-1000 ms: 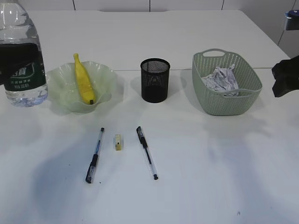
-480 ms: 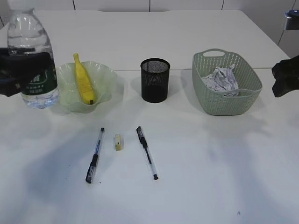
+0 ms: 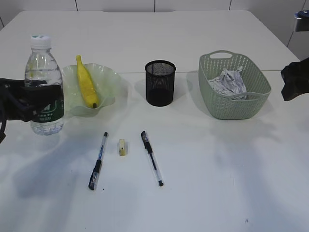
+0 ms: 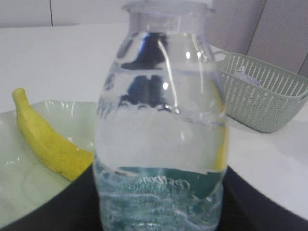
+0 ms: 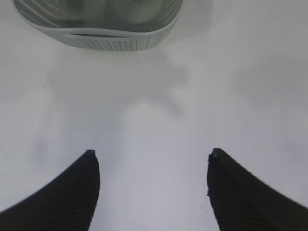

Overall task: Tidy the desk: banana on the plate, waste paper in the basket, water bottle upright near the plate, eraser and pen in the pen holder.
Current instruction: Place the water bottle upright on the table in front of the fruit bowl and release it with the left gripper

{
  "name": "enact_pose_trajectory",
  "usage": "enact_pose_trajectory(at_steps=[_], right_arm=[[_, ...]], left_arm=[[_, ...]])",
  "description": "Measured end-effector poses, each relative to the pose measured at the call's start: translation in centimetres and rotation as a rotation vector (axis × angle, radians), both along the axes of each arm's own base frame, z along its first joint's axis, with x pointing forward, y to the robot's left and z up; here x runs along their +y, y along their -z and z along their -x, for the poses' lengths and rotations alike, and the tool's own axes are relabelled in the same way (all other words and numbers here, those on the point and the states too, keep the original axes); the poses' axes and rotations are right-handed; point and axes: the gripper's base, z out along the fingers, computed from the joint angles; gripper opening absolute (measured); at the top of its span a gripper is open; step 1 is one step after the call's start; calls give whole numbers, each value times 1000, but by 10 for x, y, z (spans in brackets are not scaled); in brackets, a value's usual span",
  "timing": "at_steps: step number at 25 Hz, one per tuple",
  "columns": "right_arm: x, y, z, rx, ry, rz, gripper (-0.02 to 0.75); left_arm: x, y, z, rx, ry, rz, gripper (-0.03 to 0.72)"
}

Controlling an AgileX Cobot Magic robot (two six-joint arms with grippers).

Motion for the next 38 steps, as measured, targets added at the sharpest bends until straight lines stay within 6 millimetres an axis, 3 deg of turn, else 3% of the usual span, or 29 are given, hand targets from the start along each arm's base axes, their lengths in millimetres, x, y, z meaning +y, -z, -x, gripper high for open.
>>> enact_pose_trajectory(at_steps=[18, 26, 38], right_arm=[[0, 0, 1, 13, -6, 3, 521], [0, 0, 1, 13, -8, 4, 517], [0, 1, 1, 15, -13, 6, 517]], left_arm=[[1, 55, -7, 118, 13, -71, 382], [1, 67, -12, 126, 13, -82, 382], [-28, 79, -34, 66, 42, -42, 382]])
